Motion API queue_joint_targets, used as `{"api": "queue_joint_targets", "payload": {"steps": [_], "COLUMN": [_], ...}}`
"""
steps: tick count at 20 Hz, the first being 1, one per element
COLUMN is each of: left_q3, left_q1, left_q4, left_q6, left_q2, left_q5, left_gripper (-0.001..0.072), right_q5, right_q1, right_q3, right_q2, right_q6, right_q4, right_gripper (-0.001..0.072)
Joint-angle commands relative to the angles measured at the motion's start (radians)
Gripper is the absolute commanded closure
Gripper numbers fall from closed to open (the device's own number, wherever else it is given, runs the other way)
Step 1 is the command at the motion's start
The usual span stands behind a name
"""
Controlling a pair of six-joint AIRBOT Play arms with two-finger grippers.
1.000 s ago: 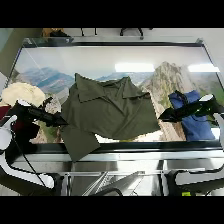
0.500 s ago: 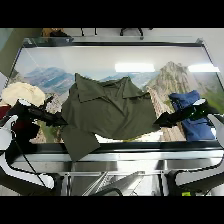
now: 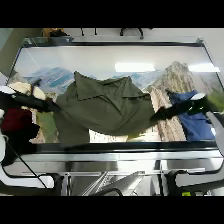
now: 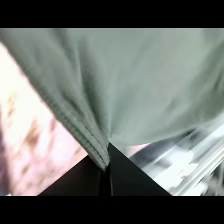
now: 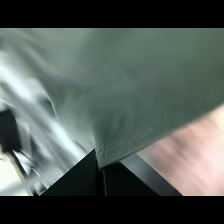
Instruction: Fold the shirts.
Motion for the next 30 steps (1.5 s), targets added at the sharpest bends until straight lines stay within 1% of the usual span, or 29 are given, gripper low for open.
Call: {"api": "queue_joint_targets", "payload": {"steps": [1, 3, 5, 7, 8, 10, 12, 14, 15, 17, 19, 20, 21, 23, 25, 27, 28, 30], "left_q3": [0.196, 0.332, 0.459, 0.583, 0.640, 0.747, 0.808, 0.800, 0.755, 0.621, 0.498, 0.433, 0.378, 0.292, 0.218, 0.177, 0.187, 0.273], "left_q1": [0.052, 0.097, 0.144, 0.223, 0.276, 0.359, 0.367, 0.367, 0.367, 0.350, 0.251, 0.165, 0.078, -0.071, -0.154, -0.170, -0.162, -0.145], "left_q4": [-0.262, -0.341, -0.343, -0.333, -0.334, -0.334, -0.336, -0.337, -0.337, -0.344, -0.336, -0.307, -0.248, -0.050, 0.117, 0.192, 0.187, 0.182], "left_q6": [-0.048, -0.056, -0.065, -0.064, -0.068, -0.101, -0.119, -0.146, -0.148, -0.143, -0.087, -0.059, -0.037, -0.035, -0.043, -0.045, -0.046, -0.061], "left_q2": [0.180, 0.299, 0.427, 0.546, 0.585, 0.631, 0.628, 0.592, 0.575, 0.539, 0.484, 0.440, 0.391, 0.282, 0.158, 0.026, -0.049, -0.185], "left_q5": [-0.026, 0.003, 0.056, 0.095, 0.090, 0.086, 0.083, 0.052, 0.031, 0.007, -0.006, -0.018, -0.016, 0.037, 0.127, 0.222, 0.261, 0.282], "left_gripper": [0.0686, 0.0686, 0.0686, 0.0686, 0.0685, 0.0686, 0.0686, 0.0686, 0.0686, 0.0686, 0.0686, 0.0686, 0.0685, 0.0685, 0.0685, 0.0686, 0.0685, 0.0685], "right_q5": [0.069, 0.051, 0.019, -0.020, -0.047, -0.107, -0.163, -0.153, -0.129, -0.086, -0.078, -0.083, -0.115, -0.233, -0.348, -0.417, -0.447, -0.483], "right_q1": [-0.076, -0.160, -0.225, -0.286, -0.311, -0.342, -0.345, -0.345, -0.344, -0.327, -0.247, -0.175, -0.117, -0.040, -0.013, -0.009, -0.009, -0.009], "right_q3": [0.237, 0.428, 0.597, 0.734, 0.789, 0.866, 0.910, 0.905, 0.892, 0.806, 0.659, 0.556, 0.459, 0.298, 0.203, 0.183, 0.187, 0.224], "right_q2": [0.156, 0.230, 0.286, 0.340, 0.365, 0.402, 0.428, 0.414, 0.391, 0.337, 0.282, 0.247, 0.215, 0.143, 0.041, -0.105, -0.171, -0.289], "right_q6": [0.010, 0.024, 0.036, 0.045, 0.044, 0.043, 0.043, 0.055, 0.064, 0.065, 0.048, 0.017, -0.005, -0.044, -0.093, -0.140, -0.163, -0.214], "right_q4": [0.340, 0.469, 0.527, 0.526, 0.526, 0.516, 0.403, 0.320, 0.305, 0.335, 0.320, 0.303, 0.276, 0.197, 0.158, 0.161, 0.184, 0.272], "right_gripper": [0.0694, 0.0693, 0.0694, 0.0694, 0.0693, 0.0694, 0.0694, 0.0694, 0.0694, 0.0694, 0.0694, 0.0694, 0.0694, 0.0694, 0.0694, 0.0694, 0.0694, 0.0694]}}
